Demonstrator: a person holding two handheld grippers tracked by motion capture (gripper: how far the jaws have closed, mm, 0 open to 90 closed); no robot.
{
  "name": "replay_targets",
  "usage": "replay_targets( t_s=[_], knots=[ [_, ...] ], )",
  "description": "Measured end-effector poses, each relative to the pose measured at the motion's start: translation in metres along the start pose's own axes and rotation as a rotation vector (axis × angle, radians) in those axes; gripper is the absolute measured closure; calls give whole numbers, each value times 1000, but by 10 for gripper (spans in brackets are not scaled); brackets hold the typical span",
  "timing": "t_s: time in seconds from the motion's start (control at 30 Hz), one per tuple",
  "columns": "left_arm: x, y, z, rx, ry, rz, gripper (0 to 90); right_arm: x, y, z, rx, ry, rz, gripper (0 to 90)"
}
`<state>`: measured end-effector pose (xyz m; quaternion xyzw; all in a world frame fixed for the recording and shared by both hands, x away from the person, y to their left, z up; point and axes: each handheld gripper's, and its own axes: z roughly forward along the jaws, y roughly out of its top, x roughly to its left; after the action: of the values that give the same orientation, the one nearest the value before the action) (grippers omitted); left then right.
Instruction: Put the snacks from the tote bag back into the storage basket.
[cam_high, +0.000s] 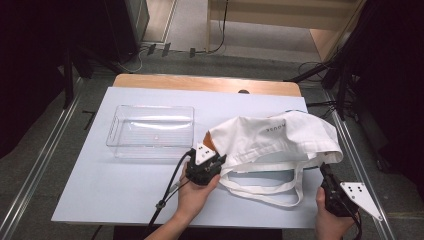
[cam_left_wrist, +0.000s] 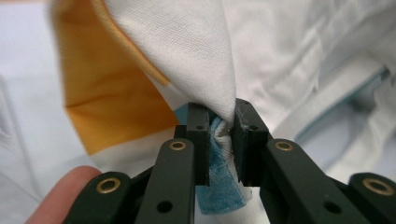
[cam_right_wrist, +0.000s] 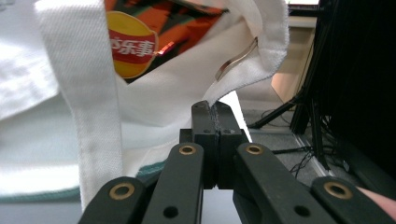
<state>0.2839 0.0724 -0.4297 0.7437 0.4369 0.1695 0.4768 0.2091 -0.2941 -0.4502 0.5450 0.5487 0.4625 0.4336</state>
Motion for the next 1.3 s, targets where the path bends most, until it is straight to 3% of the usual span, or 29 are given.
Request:
replay_targets(
  t_s=[0.07, 0.13, 0.2, 0.23, 0.3, 0.37, 0.47, 0.57, 0.63, 0.7, 0.77, 0.87, 0.93, 0.97, 1.07, 1.17, 1.3],
  knots=[
    [9, 11, -3, -24, 19, -13, 805, 3, 1, -4, -6, 7, -15, 900],
    [16, 15, -2, -20, 36, -41, 806, 5, -1, -3, 20, 55, -30, 900],
    [22, 13, 4, 5, 44, -69, 807, 6, -6, 6, 132, 150, -49, 799],
    [22, 11, 6, 20, 48, -69, 807, 6, -10, 13, 205, 170, -78, 735],
    [20, 6, 9, 32, 49, -59, 809, 4, -17, 20, 280, 129, -118, 639],
    [20, 5, 9, 26, 56, -59, 810, -6, -16, 21, 299, 120, -56, 598],
    [22, 9, 10, 21, 66, -51, 811, -15, -14, 14, 269, 69, -38, 591],
    [24, 10, 11, 17, 68, -51, 812, -25, -9, 1, 201, 9, -11, 575],
    [23, 9, 13, 26, 77, -46, 812, -29, -5, -2, 178, 7, 12, 577],
    [23, 8, 15, 32, 82, -46, 811, -43, 9, -8, 152, 48, 106, 579],
    [23, 8, 15, 29, 82, -47, 811, -49, 20, -11, 124, 15, 125, 582],
    [21, 7, 16, 38, 91, -34, 811, -52, 40, -12, 66, 19, 182, 511],
    [21, 6, 17, 40, 95, -31, 811, -49, 52, -10, 25, 62, 198, 462],
    [21, 6, 17, 38, 95, -32, 811, -43, 60, -7, 4, 130, 195, 423],
    [21, 4, 19, 49, 100, -23, 811, -28, 77, 7, 13, 276, 170, 314],
    [23, 2, 22, 62, 98, -35, 812, -21, 80, 30, 74, 274, 153, 271],
    [22, 0, 21, 66, 103, -30, 812, -24, 61, 55, 178, 275, 218, 251]
  ],
)
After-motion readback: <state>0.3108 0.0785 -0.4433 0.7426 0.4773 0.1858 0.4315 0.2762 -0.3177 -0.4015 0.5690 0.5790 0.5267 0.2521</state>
